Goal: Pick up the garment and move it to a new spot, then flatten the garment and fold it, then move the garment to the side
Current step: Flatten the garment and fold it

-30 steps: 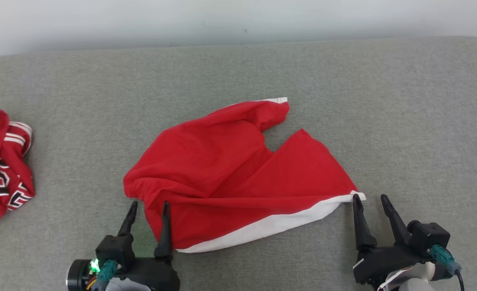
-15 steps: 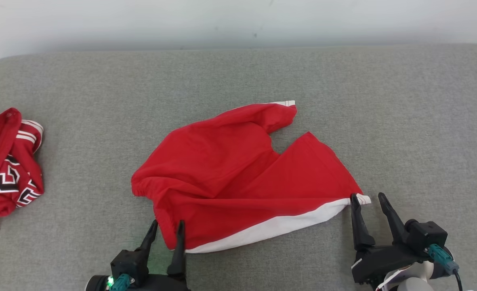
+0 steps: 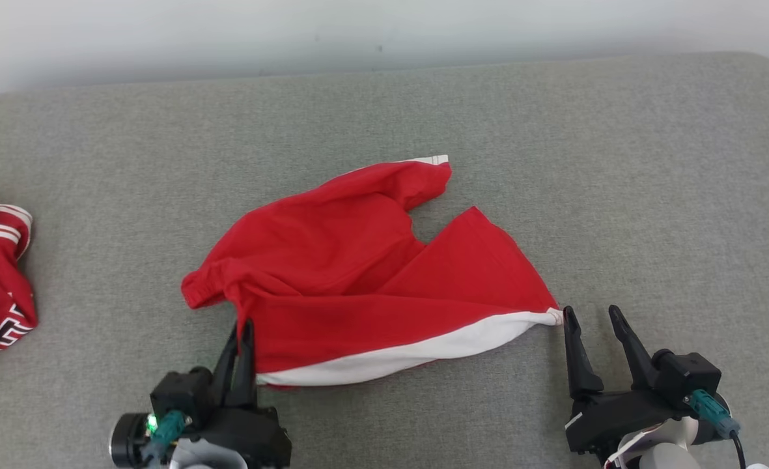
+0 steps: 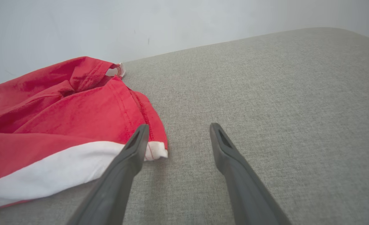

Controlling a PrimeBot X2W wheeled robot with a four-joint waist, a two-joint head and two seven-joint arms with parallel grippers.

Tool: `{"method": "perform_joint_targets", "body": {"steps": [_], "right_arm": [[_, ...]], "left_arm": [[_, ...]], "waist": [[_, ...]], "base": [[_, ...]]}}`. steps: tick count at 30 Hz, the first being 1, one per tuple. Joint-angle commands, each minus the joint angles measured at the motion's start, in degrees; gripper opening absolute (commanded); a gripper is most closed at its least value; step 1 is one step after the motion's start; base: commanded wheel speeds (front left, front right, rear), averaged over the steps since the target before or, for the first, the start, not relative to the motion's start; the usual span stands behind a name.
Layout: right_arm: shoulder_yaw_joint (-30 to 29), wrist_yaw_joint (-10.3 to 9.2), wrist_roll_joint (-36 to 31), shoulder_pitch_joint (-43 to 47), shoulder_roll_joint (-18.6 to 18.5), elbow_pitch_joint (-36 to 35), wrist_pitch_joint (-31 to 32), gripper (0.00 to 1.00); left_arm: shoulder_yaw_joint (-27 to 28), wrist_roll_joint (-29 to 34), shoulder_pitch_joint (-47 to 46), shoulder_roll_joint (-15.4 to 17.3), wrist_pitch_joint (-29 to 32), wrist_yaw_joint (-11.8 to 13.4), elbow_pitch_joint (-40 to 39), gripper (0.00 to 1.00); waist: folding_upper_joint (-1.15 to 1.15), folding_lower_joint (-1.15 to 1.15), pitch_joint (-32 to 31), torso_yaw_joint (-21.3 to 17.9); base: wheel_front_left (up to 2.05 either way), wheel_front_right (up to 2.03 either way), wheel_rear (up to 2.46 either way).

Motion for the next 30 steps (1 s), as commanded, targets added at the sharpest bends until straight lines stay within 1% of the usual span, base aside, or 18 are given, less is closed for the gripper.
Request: {"method": "perform_joint_targets", "body": {"steps": [1, 3, 8, 9, 10, 11, 12, 14, 18, 30], "right_arm": [[0.28, -0.15, -0.1, -0.55, 0.14, 0.0, -0.02, 1.0], [0.71, -0.15, -0.05, -0.73, 0.2, -0.08, -0.02, 1.0], [1.14, -0.15, 0.14, -0.8, 0.1, 0.1, -0.02, 1.0], [1.16, -0.15, 0.18, -0.75, 0.07, 0.14, -0.02, 1.0], [1.12, -0.15, 0.12, -0.72, 0.04, 0.17, -0.02, 1.0], [0.93, -0.15, 0.02, -0.58, -0.04, 0.17, -0.02, 1.0], [0.82, -0.15, -0.05, -0.38, -0.07, 0.22, -0.02, 1.0], [0.66, -0.15, -0.34, 0.2, -0.05, 0.16, -0.02, 1.0], [0.52, -0.15, -1.01, 1.42, 0.39, -0.4, -0.02, 1.0], [2.0, -0.15, -1.76, 5.3, 1.47, -1.09, -0.02, 1.0]], "left_arm": [[0.49, 0.95, -1.37, 0.05, -0.19, 0.23, 0.64, 0.0], [1.57, 1.98, -2.43, 0.08, -0.19, 0.62, 2.09, 0.0], [3.32, 3.21, -5.16, 0.05, -0.19, 1.11, 8.71, 0.0], [3.61, 3.45, -5.79, 0.06, -0.19, 1.2, 9.49, 0.1], [3.99, 3.73, -5.99, 0.07, -0.19, 1.25, 10.3, 0.4], [4.33, 3.8, -5.89, 0.05, -0.19, 1.22, 10.67, 0.98], [4.56, 4.23, -5.78, 0.06, -0.19, 1.3, 10.91, 1.0], [5.3, 4.19, -4.84, 0.07, -0.19, 1.39, 10.58, 1.0], [7.08, 4.37, -1.49, 0.06, -0.2, 1.57, 7.44, 1.0], [10.75, 6.66, 10.3, 0.04, -0.19, -0.77, -1.15, 1.0]], "waist": [[0.0, 0.0, 0.38, -0.6], [0.0, 0.0, 0.79, -1.28], [0.0, 0.0, 1.02, -2.96], [0.0, 0.0, 0.9, -3.23], [0.0, 0.0, 0.62, -3.56], [0.0, 0.0, 0.32, -3.76], [0.0, 0.0, -0.08, -3.93], [0.0, 0.0, -1.14, -4.12], [0.0, 0.0, -3.87, -4.15], [0.0, 0.0, -11.08, -3.24]], "base": [[0.0, 0.0, 0.0], [0.0, 0.0, 0.0], [0.0, 0.0, 0.0], [0.0, 0.0, 0.0], [0.0, 0.0, 0.0], [0.0, 0.0, 0.0], [0.0, 0.0, 0.0], [0.0, 0.0, 0.0], [0.0, 0.0, 0.0], [0.0, 0.0, 0.0]]}}
